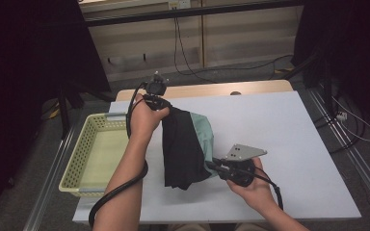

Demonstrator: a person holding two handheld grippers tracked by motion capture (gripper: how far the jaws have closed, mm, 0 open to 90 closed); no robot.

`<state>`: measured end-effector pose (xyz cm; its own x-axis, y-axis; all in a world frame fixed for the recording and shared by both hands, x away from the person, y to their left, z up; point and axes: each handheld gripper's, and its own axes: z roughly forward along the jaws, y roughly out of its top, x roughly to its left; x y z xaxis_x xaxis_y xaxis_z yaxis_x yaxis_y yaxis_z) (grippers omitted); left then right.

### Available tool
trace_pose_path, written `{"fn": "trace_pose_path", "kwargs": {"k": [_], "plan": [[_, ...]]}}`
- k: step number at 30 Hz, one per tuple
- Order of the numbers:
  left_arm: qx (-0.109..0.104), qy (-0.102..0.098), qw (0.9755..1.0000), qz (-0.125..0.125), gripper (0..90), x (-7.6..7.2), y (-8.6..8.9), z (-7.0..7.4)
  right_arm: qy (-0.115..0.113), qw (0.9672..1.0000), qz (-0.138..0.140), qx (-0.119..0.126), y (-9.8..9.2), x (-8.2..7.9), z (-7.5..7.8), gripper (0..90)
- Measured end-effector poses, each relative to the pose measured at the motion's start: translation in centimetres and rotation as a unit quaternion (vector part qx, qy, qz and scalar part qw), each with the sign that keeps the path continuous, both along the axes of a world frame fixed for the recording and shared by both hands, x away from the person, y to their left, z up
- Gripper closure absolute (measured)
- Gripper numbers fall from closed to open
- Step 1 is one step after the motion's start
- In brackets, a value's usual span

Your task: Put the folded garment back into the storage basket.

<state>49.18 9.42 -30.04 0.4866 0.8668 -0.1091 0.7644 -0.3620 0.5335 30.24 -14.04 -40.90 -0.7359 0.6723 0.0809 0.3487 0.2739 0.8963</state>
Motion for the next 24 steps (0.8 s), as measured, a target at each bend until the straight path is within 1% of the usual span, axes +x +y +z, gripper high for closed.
{"fn": "trace_pose_path", "kwargs": {"k": [1,5,10,16,21,22,24], "plan": [[0.003,0.000,1.0000,-0.001,80.7,0.1,0.1,0.2,-0.001,1.0000,0.000,0.000,0.1,0.0,0.1,83.0],[0.002,0.008,0.9999,0.006,80.8,0.2,0.4,0.8,-0.007,1.0000,0.002,0.006,0.4,0.0,0.3,83.0],[0.011,0.004,0.9999,0.005,80.8,0.2,0.7,1.6,-0.013,0.9998,0.003,0.014,0.8,0.0,0.5,83.0],[0.010,0.003,0.9999,0.008,80.8,0.3,1.0,2.2,-0.018,0.9996,0.006,0.022,1.2,0.0,0.9,83.0],[0.013,0.004,0.9999,0.010,80.8,0.4,1.2,2.7,-0.024,0.9992,0.004,0.031,1.4,0.2,1.2,83.0],[0.009,0.004,0.9999,0.013,80.8,0.4,1.2,2.7,-0.025,0.9992,0.004,0.032,1.4,0.2,1.2,83.0],[0.010,0.002,0.9999,0.013,80.8,0.4,1.2,2.9,-0.028,0.9990,0.001,0.034,1.3,0.2,1.2,83.0]]}}
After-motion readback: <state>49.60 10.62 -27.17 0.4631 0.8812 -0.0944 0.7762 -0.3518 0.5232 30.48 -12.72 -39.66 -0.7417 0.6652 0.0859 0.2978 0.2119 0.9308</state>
